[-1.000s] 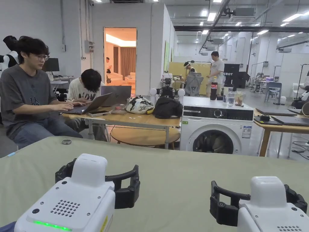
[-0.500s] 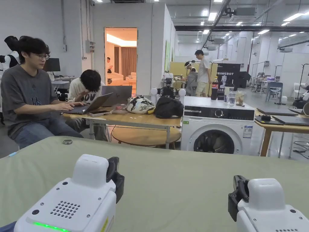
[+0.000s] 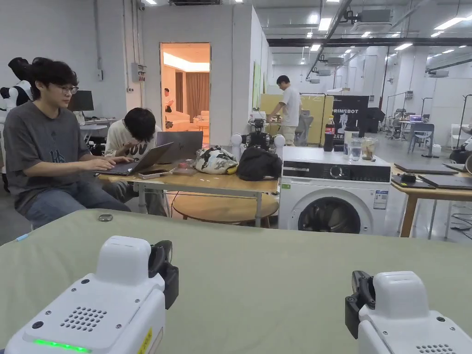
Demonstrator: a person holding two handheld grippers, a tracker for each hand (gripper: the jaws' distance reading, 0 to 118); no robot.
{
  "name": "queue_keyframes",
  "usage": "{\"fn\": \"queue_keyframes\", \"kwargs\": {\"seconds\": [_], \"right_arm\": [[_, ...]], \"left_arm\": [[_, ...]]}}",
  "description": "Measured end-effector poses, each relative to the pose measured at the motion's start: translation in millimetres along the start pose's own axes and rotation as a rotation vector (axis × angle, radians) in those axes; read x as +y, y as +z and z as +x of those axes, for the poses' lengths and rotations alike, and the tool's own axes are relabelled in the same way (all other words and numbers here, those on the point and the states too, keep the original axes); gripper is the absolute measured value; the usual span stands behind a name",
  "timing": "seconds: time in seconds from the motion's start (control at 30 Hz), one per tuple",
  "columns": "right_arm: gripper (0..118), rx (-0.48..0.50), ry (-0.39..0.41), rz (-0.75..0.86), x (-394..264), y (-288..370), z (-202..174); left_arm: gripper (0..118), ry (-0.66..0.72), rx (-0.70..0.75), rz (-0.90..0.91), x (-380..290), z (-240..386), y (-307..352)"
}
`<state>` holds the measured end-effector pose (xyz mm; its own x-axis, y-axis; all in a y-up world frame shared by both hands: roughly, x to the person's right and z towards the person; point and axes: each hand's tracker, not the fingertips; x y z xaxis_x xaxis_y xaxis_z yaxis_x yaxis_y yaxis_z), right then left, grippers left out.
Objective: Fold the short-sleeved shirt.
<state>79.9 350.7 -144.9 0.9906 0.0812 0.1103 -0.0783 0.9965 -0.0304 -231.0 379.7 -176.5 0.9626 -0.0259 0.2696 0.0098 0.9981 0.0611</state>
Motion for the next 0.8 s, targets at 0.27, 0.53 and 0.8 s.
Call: {"fn": "queue_keyframes", "kwargs": {"seconds": [0.27, 0.53, 0.8], "right_arm": [[0, 0.083, -0.022, 0.001, 1, -12, -30], [0, 0.204, -0.053, -0.007, -3, -31, -91], [0, 0.321, -0.074, -0.061, -13, -38, -128]], "left_arm": [[0, 0.014, 0.084, -0.006, 2, -32, 18], [0, 0.004, 0.23, -0.025, -2, -86, 56], [0, 0.008, 0.182, -0.18, -15, -142, 60]]}}
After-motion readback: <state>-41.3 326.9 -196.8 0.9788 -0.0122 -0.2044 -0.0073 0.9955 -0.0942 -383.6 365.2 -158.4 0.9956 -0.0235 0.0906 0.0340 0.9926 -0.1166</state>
